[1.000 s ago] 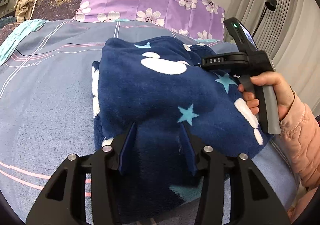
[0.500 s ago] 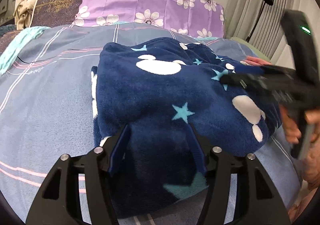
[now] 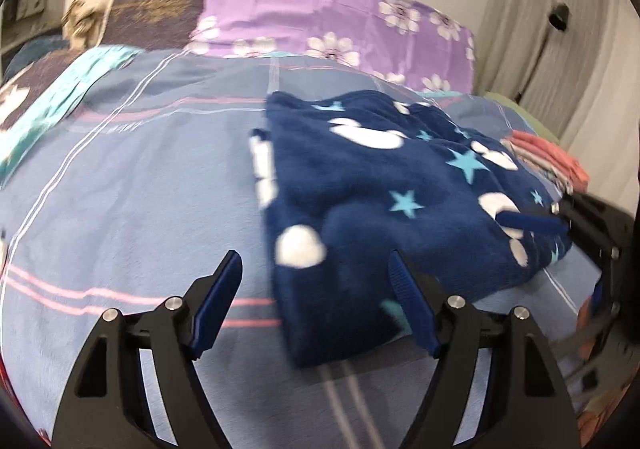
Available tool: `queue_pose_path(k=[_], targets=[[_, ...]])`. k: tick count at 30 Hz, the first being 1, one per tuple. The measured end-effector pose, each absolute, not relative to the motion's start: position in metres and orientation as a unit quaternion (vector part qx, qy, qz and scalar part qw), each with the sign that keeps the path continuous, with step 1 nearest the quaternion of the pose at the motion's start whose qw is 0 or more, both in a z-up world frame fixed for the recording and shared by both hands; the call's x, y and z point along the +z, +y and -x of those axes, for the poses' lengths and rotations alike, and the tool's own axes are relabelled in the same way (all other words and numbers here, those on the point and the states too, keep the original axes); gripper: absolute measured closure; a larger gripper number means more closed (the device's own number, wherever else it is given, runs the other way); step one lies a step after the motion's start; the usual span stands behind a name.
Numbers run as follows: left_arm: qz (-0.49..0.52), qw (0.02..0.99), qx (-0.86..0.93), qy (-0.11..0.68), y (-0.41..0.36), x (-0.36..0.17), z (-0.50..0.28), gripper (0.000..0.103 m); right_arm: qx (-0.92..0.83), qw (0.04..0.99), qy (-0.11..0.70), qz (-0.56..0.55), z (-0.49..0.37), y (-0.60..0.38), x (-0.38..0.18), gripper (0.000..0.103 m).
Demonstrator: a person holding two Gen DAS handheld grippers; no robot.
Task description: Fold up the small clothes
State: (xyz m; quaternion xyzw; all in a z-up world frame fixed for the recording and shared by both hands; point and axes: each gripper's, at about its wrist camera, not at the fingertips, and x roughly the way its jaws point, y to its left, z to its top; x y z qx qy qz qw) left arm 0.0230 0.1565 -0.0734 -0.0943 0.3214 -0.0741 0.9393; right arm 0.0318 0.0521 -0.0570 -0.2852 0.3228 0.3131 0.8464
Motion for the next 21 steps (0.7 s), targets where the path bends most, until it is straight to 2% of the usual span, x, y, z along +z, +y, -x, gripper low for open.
queue_pose_path(k=[8, 21], targets=[[0.189, 0.928, -0.066, 0.315, 0.209, -0.085, -0.016, 0.027, 0.316, 0.825, 0.297, 0.363, -0.021, 0.097, -0.082, 0.023], [0.216, 0.918, -0.076, 0.323, 0.223, -0.092, -0.031, 0.027, 0.288, 0.828, 0.292, 0.382, -0.035, 0.118, -0.102, 0.019]])
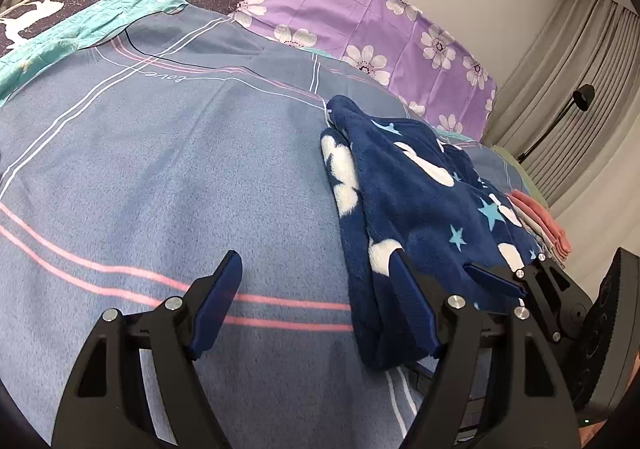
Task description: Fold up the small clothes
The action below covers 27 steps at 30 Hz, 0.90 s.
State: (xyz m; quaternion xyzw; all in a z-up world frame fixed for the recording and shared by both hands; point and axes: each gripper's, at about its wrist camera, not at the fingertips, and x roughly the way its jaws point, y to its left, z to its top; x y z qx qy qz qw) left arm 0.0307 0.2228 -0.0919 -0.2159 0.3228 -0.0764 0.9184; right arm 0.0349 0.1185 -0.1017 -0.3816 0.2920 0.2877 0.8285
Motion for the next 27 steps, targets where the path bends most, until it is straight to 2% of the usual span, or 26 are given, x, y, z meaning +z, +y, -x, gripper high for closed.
queue_pose_path(k=[13, 16, 19, 22, 23, 24, 25, 27], targets=[[0.218, 0.899, -0.144, 0.352, 0.22, -0.091, -0.077, 0.026, 0.29, 0.836, 0.288, 0.366, -0.046, 0.121, -0.105, 0.016], [0.224, 0.885, -0.179, 0.366, 0.219, -0.095, -0.108, 0.026, 0.272, 0.842, 0.254, 0.39, -0.038, 0.128, -0.108, 0.016], [0.242, 0.871, -0.21, 0.371, 0.218, -0.103, -0.141, 0.026, 0.266, 0.839, 0.21, 0.425, -0.027, 0.136, -0.112, 0.017], [0.261, 0.856, -0.25, 0.37, 0.214, -0.108, -0.173, 0.026, 0.268, 0.836, 0.21, 0.43, -0.03, 0.141, -0.113, 0.021], [0.262, 0.854, -0.255, 0.37, 0.212, -0.108, -0.18, 0.026, 0.269, 0.836, 0.216, 0.427, -0.033, 0.141, -0.113, 0.025], [0.261, 0.853, -0.258, 0.37, 0.211, -0.107, -0.186, 0.034, 0.267, 0.837, 0.221, 0.423, -0.039, 0.143, -0.115, 0.031], [0.265, 0.849, -0.264, 0.372, 0.208, -0.107, -0.194, 0.054, 0.262, 0.839, 0.221, 0.423, -0.041, 0.145, -0.116, 0.035], [0.28, 0.842, -0.269, 0.376, 0.207, -0.109, -0.201, 0.071, 0.252, 0.843, 0.218, 0.423, -0.047, 0.147, -0.118, 0.051]])
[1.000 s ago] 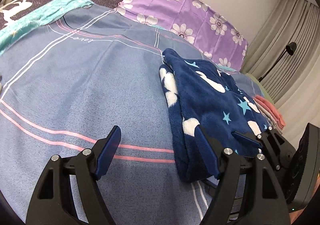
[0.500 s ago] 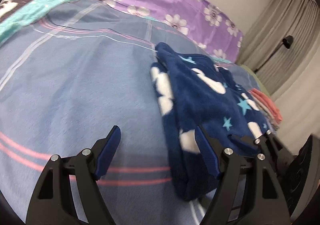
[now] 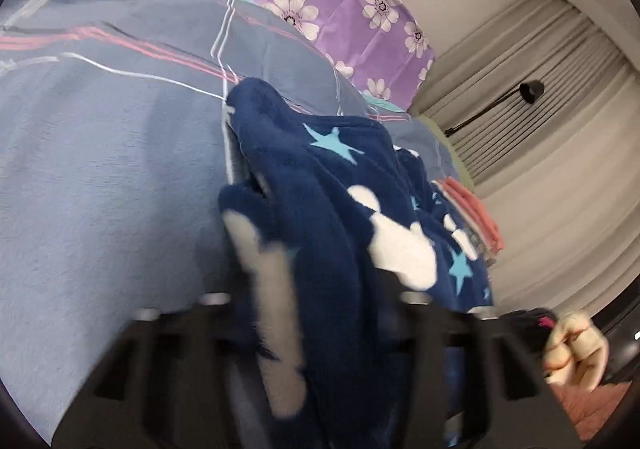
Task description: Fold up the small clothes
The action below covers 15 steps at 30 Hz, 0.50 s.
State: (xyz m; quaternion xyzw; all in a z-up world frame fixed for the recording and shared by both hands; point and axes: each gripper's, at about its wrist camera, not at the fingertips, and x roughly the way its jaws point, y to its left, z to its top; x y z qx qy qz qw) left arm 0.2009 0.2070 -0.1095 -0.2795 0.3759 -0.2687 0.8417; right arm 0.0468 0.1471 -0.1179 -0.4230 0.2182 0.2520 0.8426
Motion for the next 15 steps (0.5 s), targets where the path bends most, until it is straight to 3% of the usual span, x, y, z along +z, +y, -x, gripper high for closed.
queue_pose_path(k=[3, 5, 15], targets=[[0.275, 0.849, -0.26, 0.368, 0.202, -0.101, -0.199, 0.075, 0.265, 0.856, 0.221, 0.384, -0.048, 0.135, -0.104, 0.066], [0.272, 0.854, -0.256, 0.361, 0.198, -0.087, -0.194, 0.076, 0.275, 0.87, 0.23, 0.34, -0.051, 0.123, -0.088, 0.07], [0.149, 0.89, -0.277, 0.329, 0.103, 0.029, -0.184, 0.075, 0.276, 0.931, 0.229, 0.062, -0.07, -0.007, 0.015, 0.077]])
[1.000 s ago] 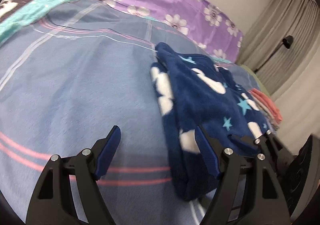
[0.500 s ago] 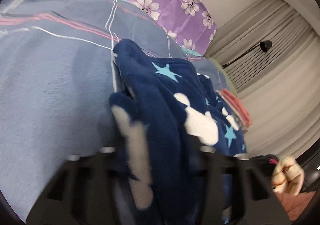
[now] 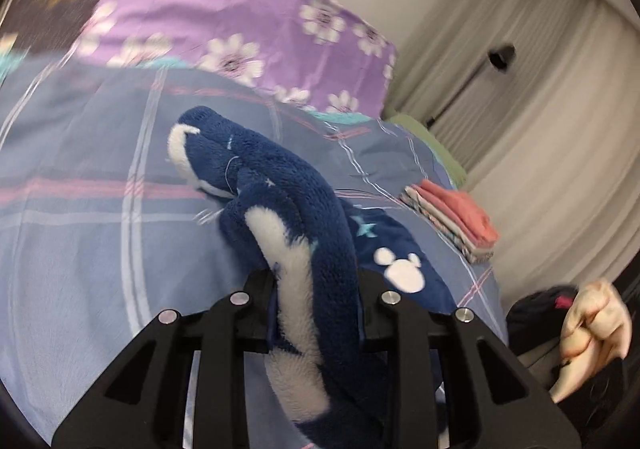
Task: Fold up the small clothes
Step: 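Lift the sleepsuit with the left gripper while the right gripper grasps its other end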
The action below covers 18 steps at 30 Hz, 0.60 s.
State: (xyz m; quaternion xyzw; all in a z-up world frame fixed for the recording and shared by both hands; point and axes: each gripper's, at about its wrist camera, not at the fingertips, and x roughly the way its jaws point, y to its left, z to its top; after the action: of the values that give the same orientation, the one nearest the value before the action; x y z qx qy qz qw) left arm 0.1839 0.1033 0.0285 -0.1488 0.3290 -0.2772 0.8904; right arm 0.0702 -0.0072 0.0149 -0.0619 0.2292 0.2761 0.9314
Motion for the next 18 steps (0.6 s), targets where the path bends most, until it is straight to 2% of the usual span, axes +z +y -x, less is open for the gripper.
queue_pose_path(k=[6, 12, 14, 18], targets=[[0.058, 0.886, -0.301, 0.348, -0.009, 0.055, -0.199, 0.074, 0.241, 0.931, 0.254, -0.102, -0.079, -0.125, 0.021, 0.079], [-0.046, 0.862, -0.328, 0.383, -0.134, 0.03, -0.217, 0.073, 0.204, 0.902, 0.284, -0.254, -0.083, -0.236, -0.015, 0.082], [-0.077, 0.851, -0.333, 0.399, -0.167, 0.009, -0.223, 0.07, 0.189, 0.894, 0.294, -0.279, -0.081, -0.259, -0.03, 0.083], [-0.092, 0.836, -0.333, 0.426, -0.199, -0.025, -0.235, 0.057, 0.182, 0.854, 0.333, -0.357, -0.084, -0.299, -0.076, 0.083]])
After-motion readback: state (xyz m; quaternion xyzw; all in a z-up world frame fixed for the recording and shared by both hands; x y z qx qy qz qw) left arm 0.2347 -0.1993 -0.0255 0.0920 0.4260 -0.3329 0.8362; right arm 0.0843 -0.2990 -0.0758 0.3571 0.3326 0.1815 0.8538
